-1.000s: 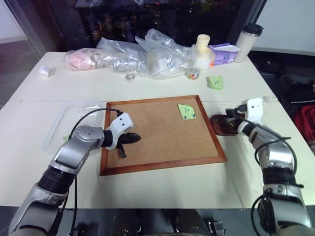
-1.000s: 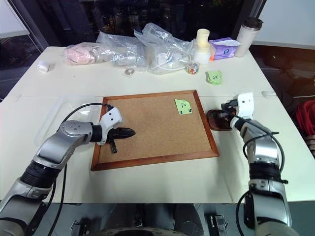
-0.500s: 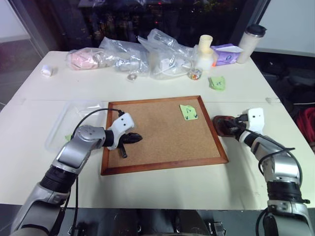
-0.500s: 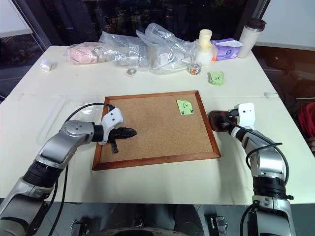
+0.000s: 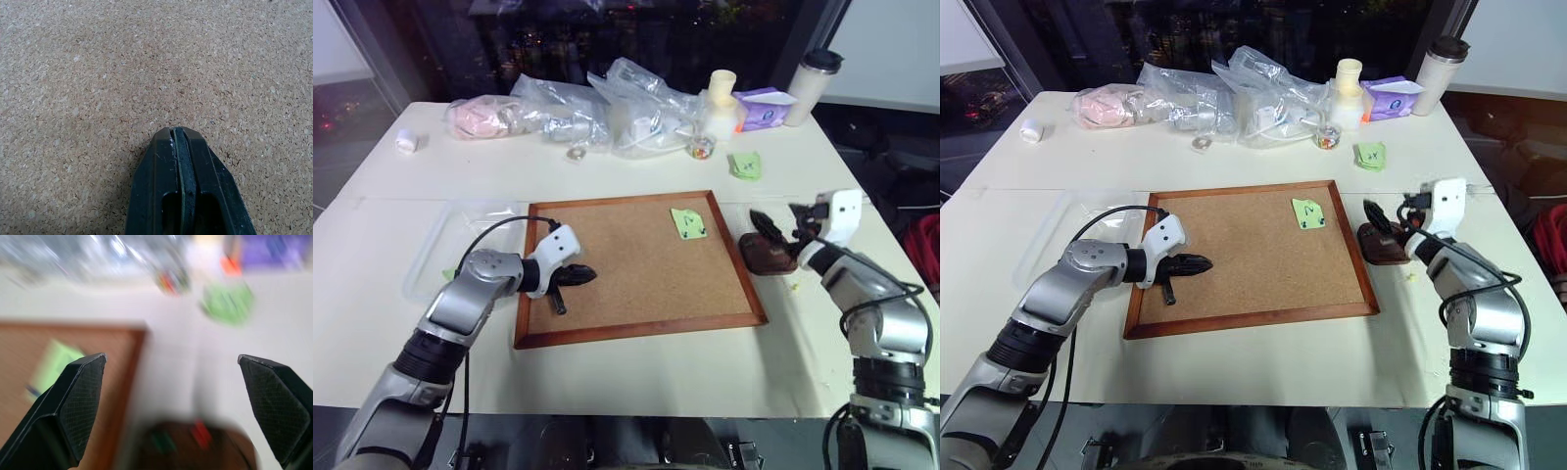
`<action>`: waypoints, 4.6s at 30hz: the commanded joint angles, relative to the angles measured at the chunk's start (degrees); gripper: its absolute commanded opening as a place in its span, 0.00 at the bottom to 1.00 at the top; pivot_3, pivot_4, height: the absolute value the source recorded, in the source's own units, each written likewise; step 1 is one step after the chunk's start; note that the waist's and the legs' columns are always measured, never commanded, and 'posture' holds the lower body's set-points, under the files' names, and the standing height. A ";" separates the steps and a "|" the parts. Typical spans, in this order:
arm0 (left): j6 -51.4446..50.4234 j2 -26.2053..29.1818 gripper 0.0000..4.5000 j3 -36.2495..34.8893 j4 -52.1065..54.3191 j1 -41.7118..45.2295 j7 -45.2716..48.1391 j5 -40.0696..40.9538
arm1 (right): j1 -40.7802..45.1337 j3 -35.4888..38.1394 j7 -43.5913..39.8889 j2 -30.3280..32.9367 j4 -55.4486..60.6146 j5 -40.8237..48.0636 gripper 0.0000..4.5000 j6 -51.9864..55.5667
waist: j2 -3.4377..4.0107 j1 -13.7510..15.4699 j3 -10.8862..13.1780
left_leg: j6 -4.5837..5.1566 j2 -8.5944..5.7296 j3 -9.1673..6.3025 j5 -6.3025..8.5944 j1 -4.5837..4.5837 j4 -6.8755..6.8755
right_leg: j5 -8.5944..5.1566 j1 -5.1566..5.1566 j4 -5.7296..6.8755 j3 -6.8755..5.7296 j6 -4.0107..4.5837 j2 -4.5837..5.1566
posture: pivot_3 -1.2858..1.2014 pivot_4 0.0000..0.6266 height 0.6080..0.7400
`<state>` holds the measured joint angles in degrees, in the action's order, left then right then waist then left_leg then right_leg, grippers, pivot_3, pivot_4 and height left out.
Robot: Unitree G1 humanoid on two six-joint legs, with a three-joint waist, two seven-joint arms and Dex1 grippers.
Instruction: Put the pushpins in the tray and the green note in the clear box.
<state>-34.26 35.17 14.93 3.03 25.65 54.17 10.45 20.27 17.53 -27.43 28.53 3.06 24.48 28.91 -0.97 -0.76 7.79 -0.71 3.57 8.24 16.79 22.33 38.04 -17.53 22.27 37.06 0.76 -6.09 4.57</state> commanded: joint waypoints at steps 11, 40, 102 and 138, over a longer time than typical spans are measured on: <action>-1.49 -1.00 0.00 3.69 -2.75 -1.46 1.00 -2.12 | 4.46 -10.54 -4.28 -5.31 -17.12 -6.76 0.99 -11.08 | -0.07 0.19 -0.05 | 0.05 -0.08 -0.05 0.02 0.05 0.02 | 0.00 -0.02 -0.01 -0.02 0.01 0.06 | 0.52 0.24 0.97; -2.47 0.35 0.00 4.40 -1.84 -3.02 1.59 -2.69 | 5.46 -9.38 -0.92 -7.22 -15.91 -10.12 0.00 -21.21 | 0.03 0.03 -0.01 | 0.04 -0.06 -0.04 0.02 0.07 0.03 | 0.00 0.02 -0.01 -0.02 0.01 0.06 | 0.52 0.24 0.97; 0.31 -1.32 0.00 5.26 -5.30 -1.09 4.27 -4.47 | -13.11 3.62 11.66 -7.49 3.34 -3.40 0.99 -10.50 | 0.25 0.12 -0.38 | 0.14 -0.14 -0.15 0.08 0.04 -0.01 | -0.02 -0.09 -0.10 0.00 0.00 0.09 | 0.52 0.24 0.97; -1.31 -1.00 0.00 3.54 -2.72 -2.63 3.13 -3.91 | 5.75 -19.89 -6.77 -8.21 -24.54 -13.85 0.88 -20.18 | 0.19 -0.15 -0.42 | 0.26 -0.19 -0.21 0.15 0.10 0.04 | -0.03 -0.09 -0.13 0.00 0.00 0.10 | 0.52 0.24 0.97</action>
<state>-33.08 33.91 14.78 2.10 25.58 56.57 7.59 25.57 -1.51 -34.25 20.76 -20.07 12.18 9.93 -0.78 -0.91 7.37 -0.45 3.38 8.04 16.94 22.42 38.08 -17.56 22.18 36.93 0.76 -6.09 4.66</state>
